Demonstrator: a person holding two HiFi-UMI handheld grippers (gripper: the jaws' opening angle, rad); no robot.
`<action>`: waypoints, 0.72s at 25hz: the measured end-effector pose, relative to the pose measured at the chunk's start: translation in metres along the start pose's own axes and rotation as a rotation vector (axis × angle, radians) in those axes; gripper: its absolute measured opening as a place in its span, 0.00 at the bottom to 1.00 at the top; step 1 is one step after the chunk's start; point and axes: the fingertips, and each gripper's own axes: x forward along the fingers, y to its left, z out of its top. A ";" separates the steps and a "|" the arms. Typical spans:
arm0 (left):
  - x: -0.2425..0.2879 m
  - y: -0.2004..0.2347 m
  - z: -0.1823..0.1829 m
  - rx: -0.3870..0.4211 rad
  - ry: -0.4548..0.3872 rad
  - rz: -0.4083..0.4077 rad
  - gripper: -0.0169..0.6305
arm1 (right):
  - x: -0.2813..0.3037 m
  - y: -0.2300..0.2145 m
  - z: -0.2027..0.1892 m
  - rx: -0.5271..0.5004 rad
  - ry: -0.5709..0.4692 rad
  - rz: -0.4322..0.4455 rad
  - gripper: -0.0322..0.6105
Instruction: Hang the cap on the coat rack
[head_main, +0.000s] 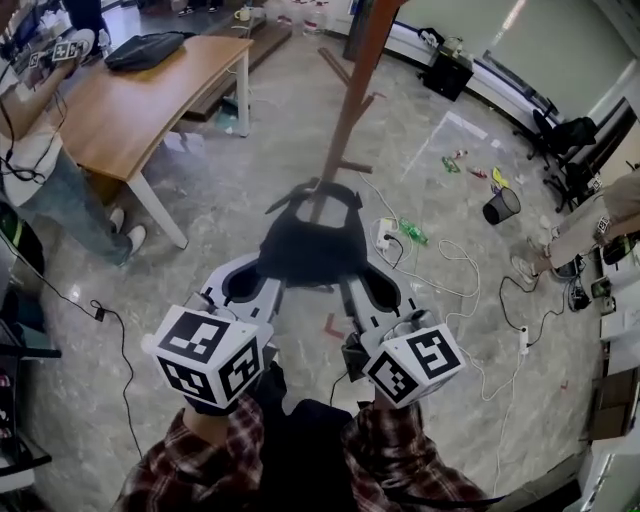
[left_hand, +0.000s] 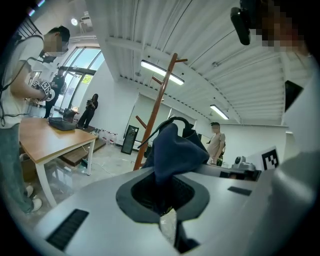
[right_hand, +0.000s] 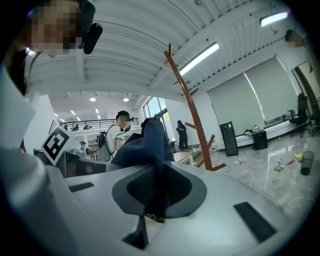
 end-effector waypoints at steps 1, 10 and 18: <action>0.007 0.009 0.003 0.000 0.007 -0.012 0.06 | 0.011 -0.003 0.000 0.003 -0.001 -0.011 0.09; 0.061 0.057 0.005 -0.025 0.100 -0.077 0.06 | 0.067 -0.039 -0.013 0.057 0.044 -0.097 0.09; 0.100 0.069 -0.027 -0.079 0.178 -0.057 0.06 | 0.079 -0.078 -0.046 0.114 0.122 -0.113 0.09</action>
